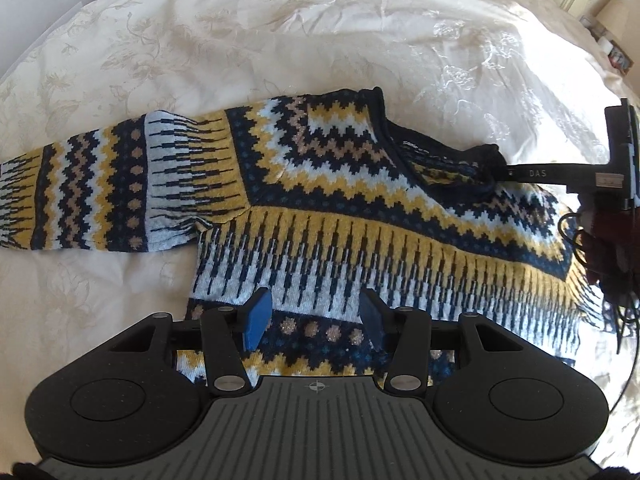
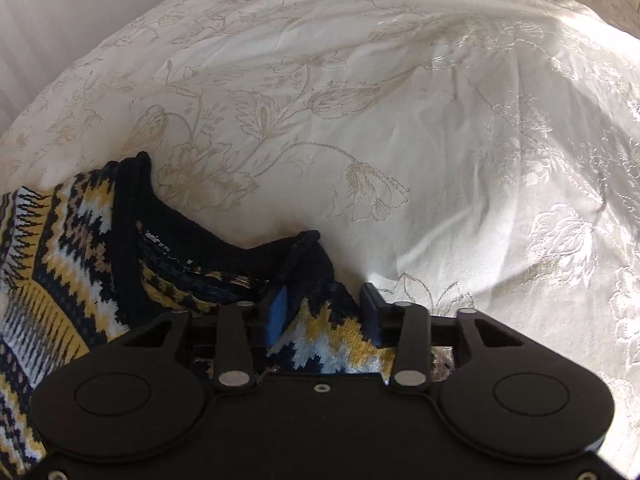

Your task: Fold small clothes

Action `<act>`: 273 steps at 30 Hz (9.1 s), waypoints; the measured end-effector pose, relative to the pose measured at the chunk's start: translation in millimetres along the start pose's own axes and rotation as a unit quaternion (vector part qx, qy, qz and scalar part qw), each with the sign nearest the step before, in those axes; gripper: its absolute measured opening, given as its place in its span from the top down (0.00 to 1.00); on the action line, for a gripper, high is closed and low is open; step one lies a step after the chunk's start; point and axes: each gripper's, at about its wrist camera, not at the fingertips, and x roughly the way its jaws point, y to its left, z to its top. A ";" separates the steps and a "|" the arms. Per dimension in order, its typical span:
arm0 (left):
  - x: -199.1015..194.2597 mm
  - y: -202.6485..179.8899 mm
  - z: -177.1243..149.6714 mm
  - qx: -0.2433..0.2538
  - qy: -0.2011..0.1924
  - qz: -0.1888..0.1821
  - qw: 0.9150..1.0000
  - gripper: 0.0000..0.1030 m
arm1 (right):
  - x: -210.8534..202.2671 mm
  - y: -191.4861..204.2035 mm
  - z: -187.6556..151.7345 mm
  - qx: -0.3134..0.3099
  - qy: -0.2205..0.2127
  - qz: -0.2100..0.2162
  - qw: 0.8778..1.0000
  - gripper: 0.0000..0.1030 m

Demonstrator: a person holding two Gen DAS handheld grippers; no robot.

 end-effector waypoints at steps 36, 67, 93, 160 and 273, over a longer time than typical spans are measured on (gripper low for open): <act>-61.2 -46.7 -48.8 0.040 -0.044 -0.034 0.998 0.54 | -271.8 -90.7 -201.4 0.359 -0.151 -0.163 0.906 0.13; -99.8 -59.9 -94.8 -0.007 -0.070 0.007 0.997 0.54 | -309.9 -229.9 -255.5 0.460 -0.208 -0.178 0.845 0.85; -63.6 114.7 -29.7 0.027 -0.056 -0.020 0.998 0.54 | -118.8 140.6 -13.8 0.176 -0.153 0.036 0.972 0.87; 91.8 30.6 38.2 0.104 -0.025 0.039 0.994 0.45 | -59.1 -54.2 -46.7 0.101 -0.006 -0.090 0.991 0.88; -110.6 91.3 83.4 0.009 -0.304 -0.087 0.949 0.95 | -148.7 141.7 -147.0 0.200 -0.046 -0.020 0.978 0.01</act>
